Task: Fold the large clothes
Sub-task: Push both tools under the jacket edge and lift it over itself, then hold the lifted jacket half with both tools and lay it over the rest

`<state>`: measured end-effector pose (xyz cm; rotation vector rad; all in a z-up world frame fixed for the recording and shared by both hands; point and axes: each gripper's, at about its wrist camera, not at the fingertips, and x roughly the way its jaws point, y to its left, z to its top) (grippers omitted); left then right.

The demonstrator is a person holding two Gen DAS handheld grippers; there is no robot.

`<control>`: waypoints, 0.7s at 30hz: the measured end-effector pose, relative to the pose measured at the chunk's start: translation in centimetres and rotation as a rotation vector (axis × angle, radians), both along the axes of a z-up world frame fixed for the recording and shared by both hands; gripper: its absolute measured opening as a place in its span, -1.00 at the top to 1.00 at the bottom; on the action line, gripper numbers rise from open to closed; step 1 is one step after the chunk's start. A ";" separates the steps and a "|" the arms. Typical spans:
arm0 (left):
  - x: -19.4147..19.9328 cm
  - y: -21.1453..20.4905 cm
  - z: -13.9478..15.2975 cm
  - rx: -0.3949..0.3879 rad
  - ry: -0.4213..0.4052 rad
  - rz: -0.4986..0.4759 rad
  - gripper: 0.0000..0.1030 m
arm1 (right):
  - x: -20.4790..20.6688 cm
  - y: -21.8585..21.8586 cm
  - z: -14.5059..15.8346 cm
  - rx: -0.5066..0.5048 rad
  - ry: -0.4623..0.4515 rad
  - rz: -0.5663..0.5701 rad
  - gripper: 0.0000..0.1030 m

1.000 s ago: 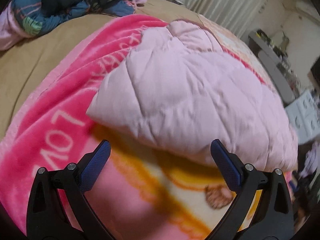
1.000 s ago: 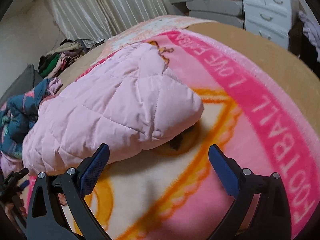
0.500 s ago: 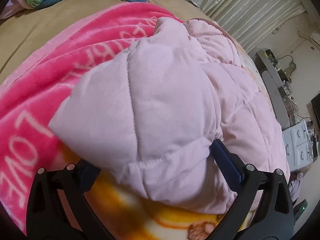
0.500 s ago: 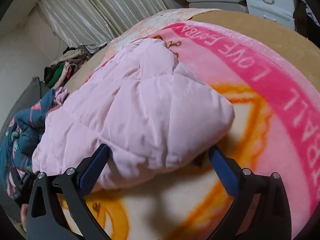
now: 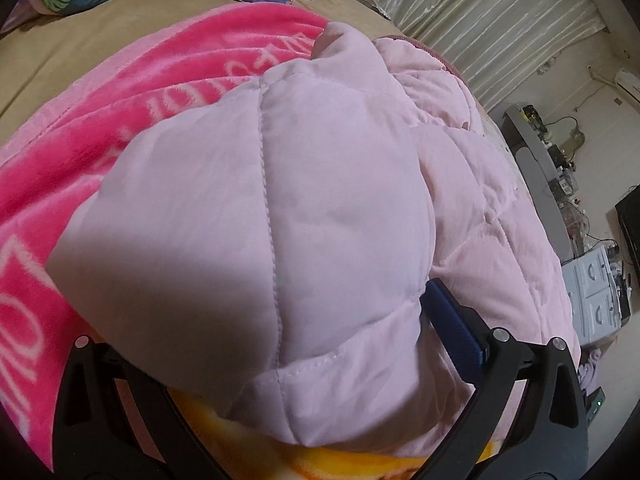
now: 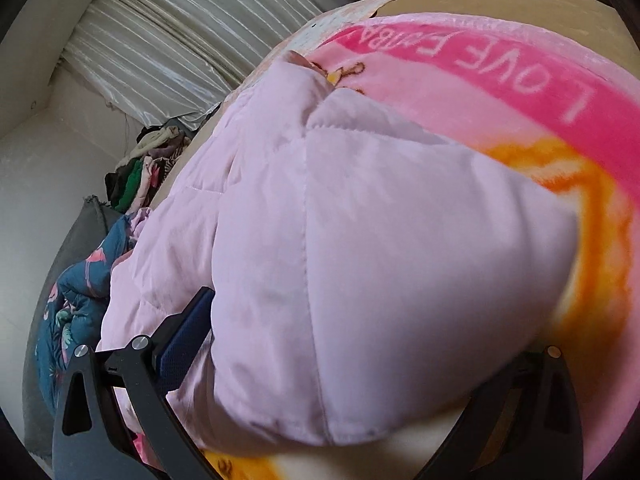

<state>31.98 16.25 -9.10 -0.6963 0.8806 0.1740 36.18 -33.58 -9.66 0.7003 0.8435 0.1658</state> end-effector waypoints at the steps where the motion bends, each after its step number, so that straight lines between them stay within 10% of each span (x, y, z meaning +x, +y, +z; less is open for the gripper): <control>1: 0.1 -0.1 0.0 0.004 -0.002 0.001 -0.84 | 0.1 0.1 0.1 -0.006 -0.003 0.003 -0.92; 12: 0.4 -1.1 1.1 0.062 -0.008 0.006 -0.70 | -1.2 1.5 2.9 -0.112 -0.116 0.119 0.02; 21: -0.4 -2.3 4.1 0.158 -0.047 -0.046 0.18 | -1.6 3.6 5.9 -0.255 -0.172 0.203 0.25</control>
